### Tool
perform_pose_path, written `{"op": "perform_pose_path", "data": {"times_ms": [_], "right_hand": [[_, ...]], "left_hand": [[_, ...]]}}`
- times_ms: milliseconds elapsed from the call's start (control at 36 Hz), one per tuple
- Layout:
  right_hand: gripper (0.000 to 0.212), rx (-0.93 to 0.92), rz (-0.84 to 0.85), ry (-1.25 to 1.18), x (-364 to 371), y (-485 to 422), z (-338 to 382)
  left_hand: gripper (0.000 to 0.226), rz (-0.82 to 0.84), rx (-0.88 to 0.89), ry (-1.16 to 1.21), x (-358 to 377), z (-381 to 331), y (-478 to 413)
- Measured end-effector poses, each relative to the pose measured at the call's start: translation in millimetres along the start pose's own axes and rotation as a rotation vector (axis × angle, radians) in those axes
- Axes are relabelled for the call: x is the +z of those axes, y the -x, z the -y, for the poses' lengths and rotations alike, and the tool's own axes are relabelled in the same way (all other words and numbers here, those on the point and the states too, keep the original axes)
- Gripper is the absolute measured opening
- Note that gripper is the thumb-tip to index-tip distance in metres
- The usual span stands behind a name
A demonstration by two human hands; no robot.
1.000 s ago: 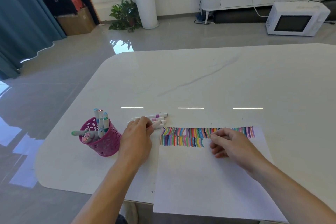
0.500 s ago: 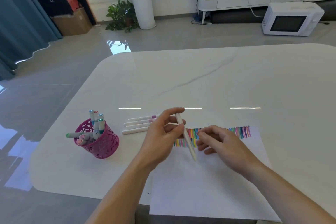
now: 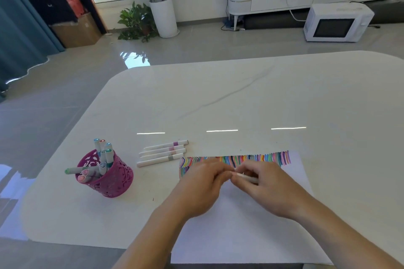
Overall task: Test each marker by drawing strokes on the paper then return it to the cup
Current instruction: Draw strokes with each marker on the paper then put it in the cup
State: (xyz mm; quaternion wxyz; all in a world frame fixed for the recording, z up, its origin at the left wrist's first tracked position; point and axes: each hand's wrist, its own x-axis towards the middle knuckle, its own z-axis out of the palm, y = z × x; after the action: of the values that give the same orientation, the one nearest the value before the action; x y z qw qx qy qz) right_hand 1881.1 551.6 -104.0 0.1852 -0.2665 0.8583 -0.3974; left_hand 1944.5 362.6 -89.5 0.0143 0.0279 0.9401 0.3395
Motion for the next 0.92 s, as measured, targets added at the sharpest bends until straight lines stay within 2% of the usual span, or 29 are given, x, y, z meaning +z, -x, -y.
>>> {"op": "perform_pose_path", "data": {"times_ms": [111,250,667,778,917], "right_hand": [[0.031,-0.073,0.004,0.356,0.1,3.9,-1.6],[0.038,-0.111,-0.015,0.477,1.6,3.6,-3.4],[0.044,-0.164,-0.010,0.464,10.3,4.6,-2.1],[0.054,-0.099,-0.078,0.337,2.9,3.2,-3.8],[0.052,-0.057,-0.125,0.247,-7.2,1.2,0.0]], "left_hand": [[0.026,0.120,0.038,-0.132,5.3,1.2,2.5],[0.020,0.098,0.002,-0.197,6.2,1.2,2.1],[0.023,-0.012,0.083,-0.169,2.8,4.4,7.7],[0.022,-0.091,0.046,-0.178,-4.9,13.0,7.3],[0.016,-0.196,-0.007,-0.162,-9.5,17.9,7.3]]}}
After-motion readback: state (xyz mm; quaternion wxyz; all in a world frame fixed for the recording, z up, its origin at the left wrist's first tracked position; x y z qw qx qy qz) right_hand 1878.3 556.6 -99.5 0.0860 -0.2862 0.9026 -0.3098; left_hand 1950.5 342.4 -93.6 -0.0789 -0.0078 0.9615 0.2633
